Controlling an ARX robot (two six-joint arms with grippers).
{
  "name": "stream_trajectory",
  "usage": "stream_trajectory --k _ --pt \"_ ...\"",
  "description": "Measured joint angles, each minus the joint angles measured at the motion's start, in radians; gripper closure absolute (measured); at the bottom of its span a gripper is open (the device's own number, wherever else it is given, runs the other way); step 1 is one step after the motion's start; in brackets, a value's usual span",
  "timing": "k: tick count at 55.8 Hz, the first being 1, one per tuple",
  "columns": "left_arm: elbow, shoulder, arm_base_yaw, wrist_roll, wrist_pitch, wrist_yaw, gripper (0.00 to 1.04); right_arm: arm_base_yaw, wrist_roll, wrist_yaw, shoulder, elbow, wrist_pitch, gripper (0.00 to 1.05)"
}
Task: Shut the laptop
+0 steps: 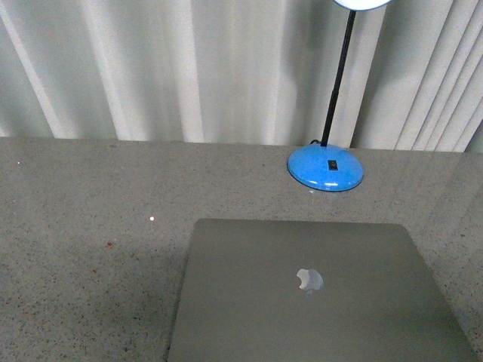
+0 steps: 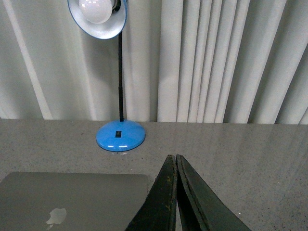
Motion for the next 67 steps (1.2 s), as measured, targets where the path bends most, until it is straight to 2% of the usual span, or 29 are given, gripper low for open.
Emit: stream_trajectory --k 5,8,11,23,36,43,50,52,67 --pt "0.000 -0.025 0.000 0.000 -0.025 0.000 1.01 0.000 0.000 0.000 -0.056 0.001 -0.067 1.02" --pt "0.000 -0.115 0.000 0.000 -0.146 0.000 1.01 0.000 0.000 -0.003 -0.143 0.000 -0.178 1.02" --pt "0.000 -0.164 0.000 0.000 -0.192 0.000 1.01 0.000 0.000 -0.002 -0.176 0.000 -0.184 1.02" --pt "0.000 -0.192 0.000 -0.001 -0.200 0.002 1.01 0.000 0.000 -0.002 -0.181 0.000 -0.190 1.00" --pt "0.000 -0.193 0.000 0.000 -0.200 0.002 0.63 0.000 0.000 -0.002 -0.182 0.000 -0.190 0.60" --pt "0.000 -0.193 0.000 0.000 -0.200 0.002 0.38 0.000 0.000 -0.002 -0.182 0.000 -0.190 0.35" --pt "0.000 -0.193 0.000 0.000 -0.200 0.002 0.08 0.000 0.000 -0.002 -0.182 0.000 -0.190 0.07" --pt "0.000 -0.193 0.000 0.002 -0.200 0.001 0.05 0.000 0.001 -0.002 -0.182 0.000 -0.190 0.06" --pt "0.000 -0.193 0.000 0.002 -0.200 0.002 0.07 0.000 0.000 -0.002 -0.182 0.000 -0.190 0.07"
